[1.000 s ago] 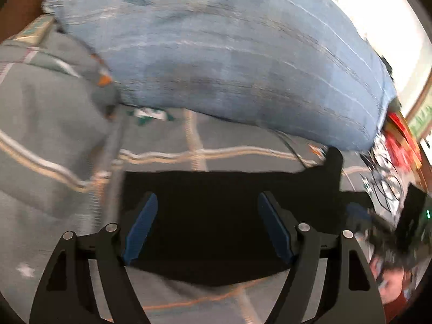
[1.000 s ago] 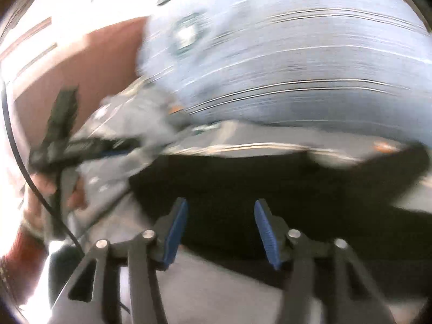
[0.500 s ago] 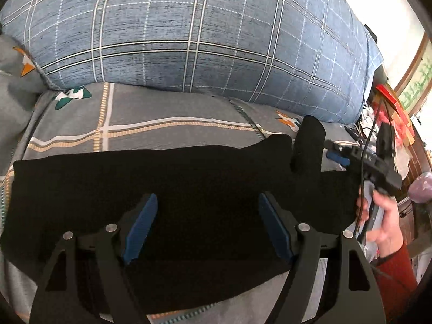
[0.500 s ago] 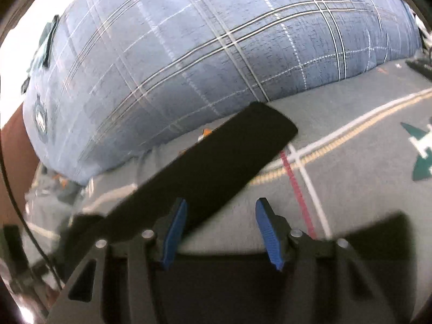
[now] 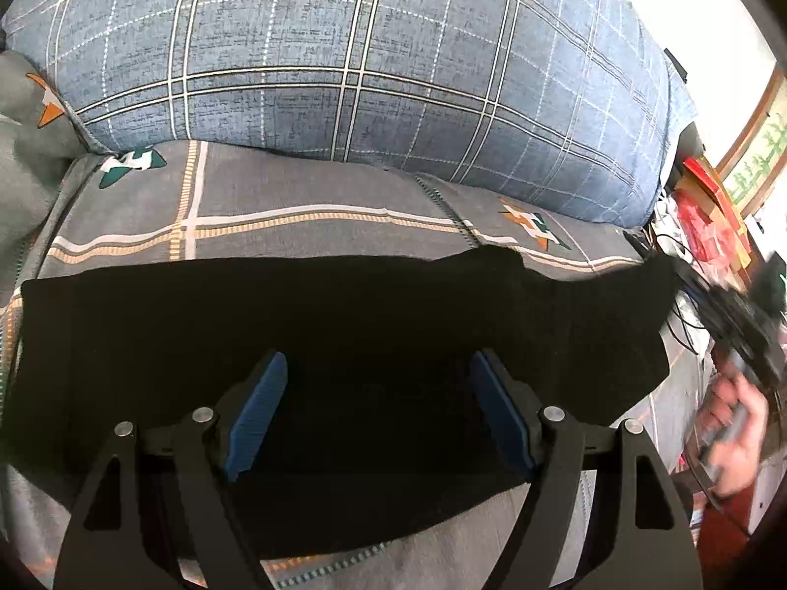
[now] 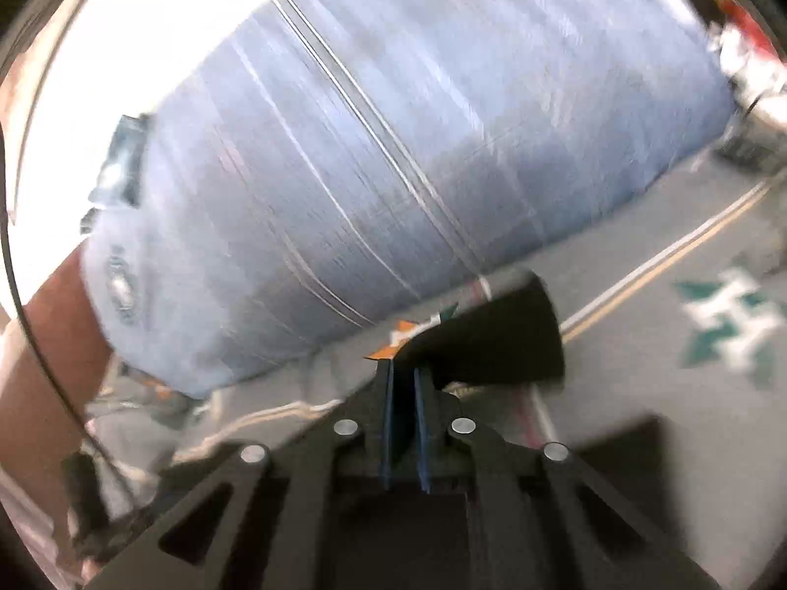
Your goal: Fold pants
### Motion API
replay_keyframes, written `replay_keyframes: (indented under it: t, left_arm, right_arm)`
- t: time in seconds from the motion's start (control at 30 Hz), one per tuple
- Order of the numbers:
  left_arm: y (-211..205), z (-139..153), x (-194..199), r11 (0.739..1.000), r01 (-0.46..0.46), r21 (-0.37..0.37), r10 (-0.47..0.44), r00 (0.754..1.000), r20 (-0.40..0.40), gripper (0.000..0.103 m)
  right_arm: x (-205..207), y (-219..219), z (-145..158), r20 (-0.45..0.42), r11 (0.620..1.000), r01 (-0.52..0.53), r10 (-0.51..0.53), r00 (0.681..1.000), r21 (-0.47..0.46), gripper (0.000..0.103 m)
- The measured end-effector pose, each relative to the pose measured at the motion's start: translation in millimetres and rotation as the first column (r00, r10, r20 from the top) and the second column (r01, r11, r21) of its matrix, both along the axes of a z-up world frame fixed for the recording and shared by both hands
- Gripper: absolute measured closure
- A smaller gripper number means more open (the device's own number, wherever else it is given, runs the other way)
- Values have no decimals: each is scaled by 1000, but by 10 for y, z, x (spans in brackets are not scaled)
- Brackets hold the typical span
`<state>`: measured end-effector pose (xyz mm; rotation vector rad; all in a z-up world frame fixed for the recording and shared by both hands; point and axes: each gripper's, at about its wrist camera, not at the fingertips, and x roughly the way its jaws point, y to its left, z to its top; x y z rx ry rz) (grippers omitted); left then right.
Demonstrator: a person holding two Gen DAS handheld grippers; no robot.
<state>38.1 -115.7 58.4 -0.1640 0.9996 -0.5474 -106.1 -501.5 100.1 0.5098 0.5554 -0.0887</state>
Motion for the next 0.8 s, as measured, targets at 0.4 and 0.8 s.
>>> replay_keyframes:
  t: [0.4,0.8]
  left_arm:
    - [30,21,-117,999,-19,26,18,1000,7,26]
    - [410,46,-162,994,-104,16,104,995,10,26]
  right_arm:
    - [-524,-33,-560,-242,998,40,-51,969,-49,98]
    - [-633,124,-516,-309,997,42,-61,949,-68,87]
